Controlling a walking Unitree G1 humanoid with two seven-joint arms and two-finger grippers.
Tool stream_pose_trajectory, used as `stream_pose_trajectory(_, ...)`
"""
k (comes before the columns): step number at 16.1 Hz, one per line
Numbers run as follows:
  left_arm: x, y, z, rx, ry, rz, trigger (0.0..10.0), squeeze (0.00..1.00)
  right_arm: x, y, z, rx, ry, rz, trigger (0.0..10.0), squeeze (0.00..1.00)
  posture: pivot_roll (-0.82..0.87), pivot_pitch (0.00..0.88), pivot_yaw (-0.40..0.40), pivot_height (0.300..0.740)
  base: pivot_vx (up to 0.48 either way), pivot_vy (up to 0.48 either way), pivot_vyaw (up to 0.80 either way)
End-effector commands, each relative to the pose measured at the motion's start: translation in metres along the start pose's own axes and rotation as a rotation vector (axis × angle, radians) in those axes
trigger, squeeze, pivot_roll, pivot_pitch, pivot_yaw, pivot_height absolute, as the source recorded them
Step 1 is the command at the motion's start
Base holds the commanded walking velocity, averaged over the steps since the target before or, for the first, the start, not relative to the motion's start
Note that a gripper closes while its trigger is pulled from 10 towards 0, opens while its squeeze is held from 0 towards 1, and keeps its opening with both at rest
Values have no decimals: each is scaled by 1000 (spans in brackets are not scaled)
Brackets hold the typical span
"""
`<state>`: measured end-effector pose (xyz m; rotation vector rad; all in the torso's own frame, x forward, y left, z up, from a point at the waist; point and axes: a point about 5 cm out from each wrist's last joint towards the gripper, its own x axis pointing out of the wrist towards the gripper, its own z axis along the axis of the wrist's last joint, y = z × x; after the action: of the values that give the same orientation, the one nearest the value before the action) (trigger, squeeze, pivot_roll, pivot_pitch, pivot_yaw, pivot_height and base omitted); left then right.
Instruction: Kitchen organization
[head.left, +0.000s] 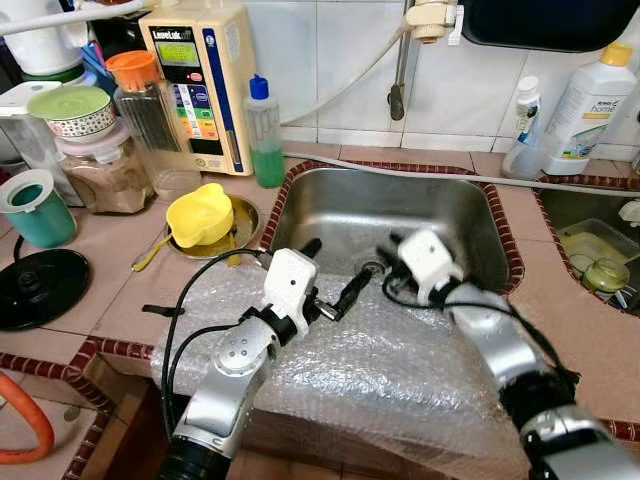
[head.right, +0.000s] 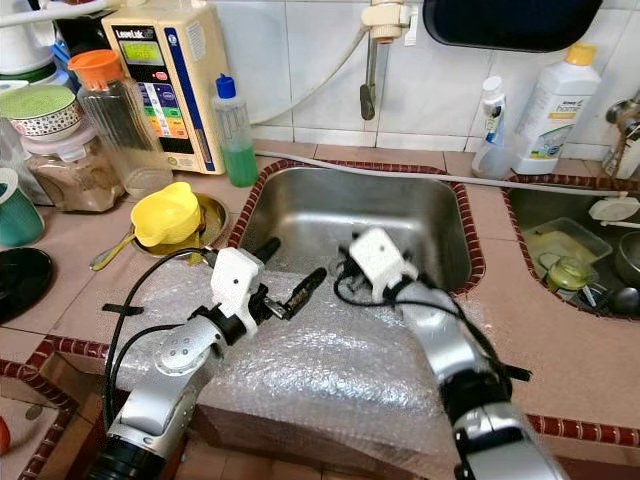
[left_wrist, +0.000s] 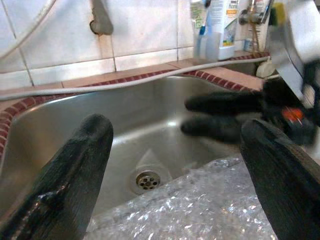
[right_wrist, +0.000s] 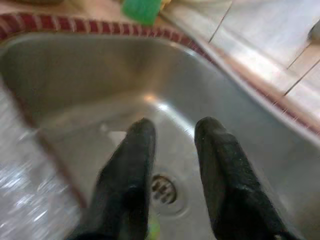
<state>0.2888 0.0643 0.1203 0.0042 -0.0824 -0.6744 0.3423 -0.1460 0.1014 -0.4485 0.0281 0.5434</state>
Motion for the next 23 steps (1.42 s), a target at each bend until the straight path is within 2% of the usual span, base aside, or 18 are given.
stream_pose_trajectory(1,2,3,2,-1,1,3,10000,1000,3,1,8,7,-35,9,10000,1000,-110,0,94,740,0,0,0)
stream_pose_trajectory(3,3,3,3,7,-2,3,10000,1000,3,0,8,42,-30,-15,10000,1000,-111,0,94,740,0,0,0)
stream_pose_trajectory(5,3,11,5,21,-9,79,10000,1000,2,-17,19,128,-73,-157,10000,1000,-104,0,92,740,0,0,0)
stream_pose_trajectory(6,2,16,6,21,-14,111,10000,1000,1,-22,25,138,-97,-200,10000,1000,-98,0,93,740,0,0,0)
stream_pose_trajectory(8,0,31,11,21,-37,210,10000,1000,-9,-34,41,119,-173,-303,10000,1000,-93,0,93,740,0,0,0)
stream_pose_trajectory(9,-1,41,13,14,-34,275,10000,1000,-21,-44,51,128,-218,-389,10000,1000,-88,0,94,740,0,0,0)
stream_pose_trajectory(10,-1,43,14,11,-39,288,10000,1000,-29,-48,54,135,-232,-423,10000,1000,-86,0,94,740,0,0,0)
stream_pose_trajectory(12,-3,49,16,19,-43,316,10000,1000,-41,-50,60,161,-251,-471,10000,1000,-86,0,108,740,0,0,0)
stream_pose_trajectory(14,-9,65,26,73,-87,437,10000,1000,-57,-49,63,195,-240,-524,10000,1000,-84,0,115,740,0,0,0)
stream_pose_trajectory(15,-15,83,33,115,-97,551,10000,1000,-64,-37,66,286,-242,-502,10000,1000,-81,0,123,740,0,0,0)
stream_pose_trajectory(16,-16,94,37,157,-87,595,10000,1000,-66,-27,69,370,-235,-469,10000,0,-84,0,130,740,0,0,0)
stream_pose_trajectory(17,-16,101,40,194,-84,608,10000,1000,-67,-17,75,423,-242,-413,10000,0,-85,0,132,740,0,0,0)
stream_pose_trajectory(18,-17,110,40,189,-64,657,10000,1000,-69,-8,80,457,-236,-376,10000,0,-82,0,133,740,0,0,0)
stream_pose_trajectory(19,-21,124,37,148,-19,731,10000,1000,-72,4,87,540,-245,-315,10000,0,-85,0,137,740,0,0,0)
stream_pose_trajectory(20,-22,132,35,95,-2,773,10000,1000,-73,9,89,562,-230,-300,10000,0,-89,0,139,740,0,0,0)
stream_pose_trajectory(21,-23,137,32,100,42,806,10000,1000,-74,12,88,545,-213,-289,10000,0,-93,0,141,740,0,0,0)
stream_pose_trajectory(22,-24,144,25,6,96,867,10000,1000,-76,17,88,536,-211,-248,10000,0,-99,0,144,740,0,0,0)
stream_pose_trajectory(23,-24,149,21,-40,122,909,10000,1000,-78,20,89,565,-200,-219,10000,0,-107,0,146,740,0,0,0)
